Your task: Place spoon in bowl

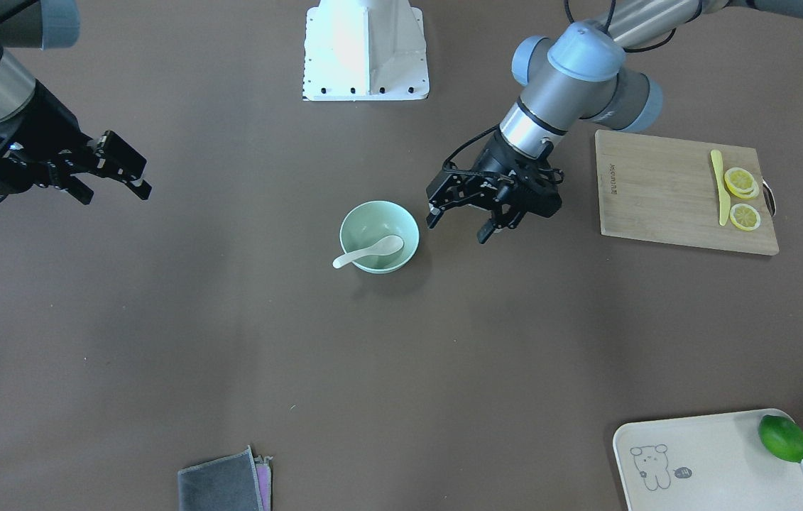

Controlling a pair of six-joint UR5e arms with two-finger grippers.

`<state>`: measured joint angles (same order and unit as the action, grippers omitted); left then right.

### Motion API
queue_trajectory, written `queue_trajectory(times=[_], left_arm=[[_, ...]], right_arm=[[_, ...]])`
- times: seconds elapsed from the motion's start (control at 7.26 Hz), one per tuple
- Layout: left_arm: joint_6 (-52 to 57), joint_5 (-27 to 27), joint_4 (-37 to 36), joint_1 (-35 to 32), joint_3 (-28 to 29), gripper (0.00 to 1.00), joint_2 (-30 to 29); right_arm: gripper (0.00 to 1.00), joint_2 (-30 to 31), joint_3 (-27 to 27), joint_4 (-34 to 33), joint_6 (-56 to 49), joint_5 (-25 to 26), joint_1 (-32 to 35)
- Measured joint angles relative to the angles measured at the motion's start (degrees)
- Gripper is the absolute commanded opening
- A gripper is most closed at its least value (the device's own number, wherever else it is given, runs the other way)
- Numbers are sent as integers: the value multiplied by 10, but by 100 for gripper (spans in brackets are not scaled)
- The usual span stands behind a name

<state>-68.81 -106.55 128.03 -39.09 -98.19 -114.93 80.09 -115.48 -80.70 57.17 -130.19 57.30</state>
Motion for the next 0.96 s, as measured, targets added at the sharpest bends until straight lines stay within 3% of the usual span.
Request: queue_trajectory(times=[0.28,0.55,0.96], left_arm=[[104,-46,-50,-69,-16,98,38],[249,-167,-68,-198,-23,98,116],[480,-248,-70,-391,-13,98,235]], right_arm=[[100,81,-5,-24,-171,-30,72],[100,150,22,-62,-386,-62,167],[100,192,73,-112,-591,-68,291]])
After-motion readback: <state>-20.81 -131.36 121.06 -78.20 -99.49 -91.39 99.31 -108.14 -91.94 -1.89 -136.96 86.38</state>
